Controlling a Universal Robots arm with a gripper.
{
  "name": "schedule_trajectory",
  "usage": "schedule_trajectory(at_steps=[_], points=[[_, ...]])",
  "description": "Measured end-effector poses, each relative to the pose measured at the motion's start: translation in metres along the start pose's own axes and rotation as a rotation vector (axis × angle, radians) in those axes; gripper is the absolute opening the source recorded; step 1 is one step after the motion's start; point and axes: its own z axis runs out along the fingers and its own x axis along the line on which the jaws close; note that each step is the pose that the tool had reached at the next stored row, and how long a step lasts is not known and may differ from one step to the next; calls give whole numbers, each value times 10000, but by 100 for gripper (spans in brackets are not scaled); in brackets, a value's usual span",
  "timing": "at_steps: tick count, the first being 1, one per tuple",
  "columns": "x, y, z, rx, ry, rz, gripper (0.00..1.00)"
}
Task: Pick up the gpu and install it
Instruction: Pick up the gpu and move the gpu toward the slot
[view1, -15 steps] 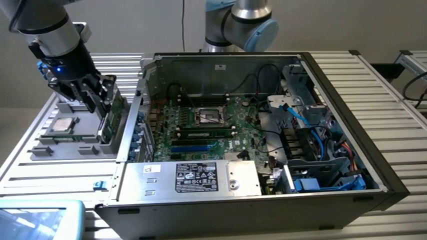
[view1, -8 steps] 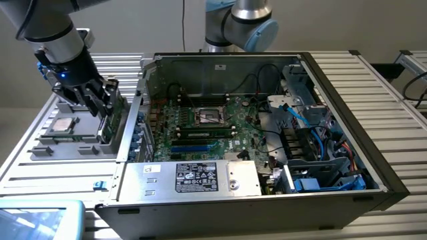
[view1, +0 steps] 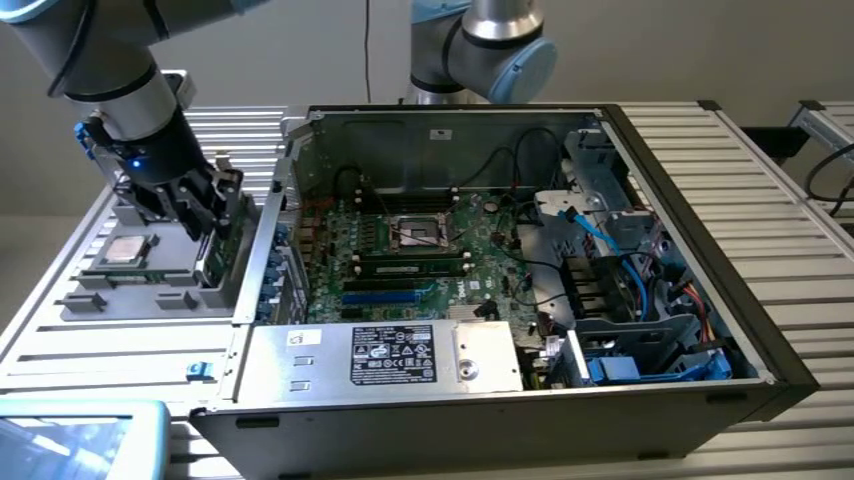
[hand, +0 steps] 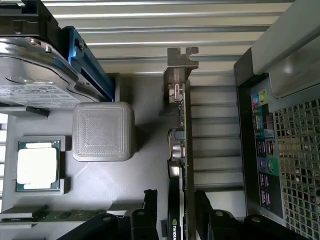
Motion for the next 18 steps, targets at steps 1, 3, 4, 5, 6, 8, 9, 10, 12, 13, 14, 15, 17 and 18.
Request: schedule_trajectory(at_steps=[1, 3, 4, 5, 6, 8, 9, 10, 12, 13, 14, 15, 17, 18], points=[[0, -2, 18, -11, 0, 0, 44], [1, -7, 55, -38, 2, 1, 44], [1, -9, 73, -59, 2, 1, 44], [1, -8, 90, -77, 4, 2, 44], [2, -4, 103, -83, 4, 3, 44], [2, 16, 119, -83, 5, 2, 44], [3, 19, 125, -84, 4, 3, 44], [3, 20, 132, -84, 4, 1, 44], [3, 25, 153, -83, 8, 3, 44], [2, 27, 162, -83, 10, 3, 44], [1, 29, 167, -82, 14, 3, 44], [2, 31, 174, -83, 15, 3, 44], [2, 34, 185, -83, 16, 4, 44], [2, 34, 189, -83, 18, 3, 44]])
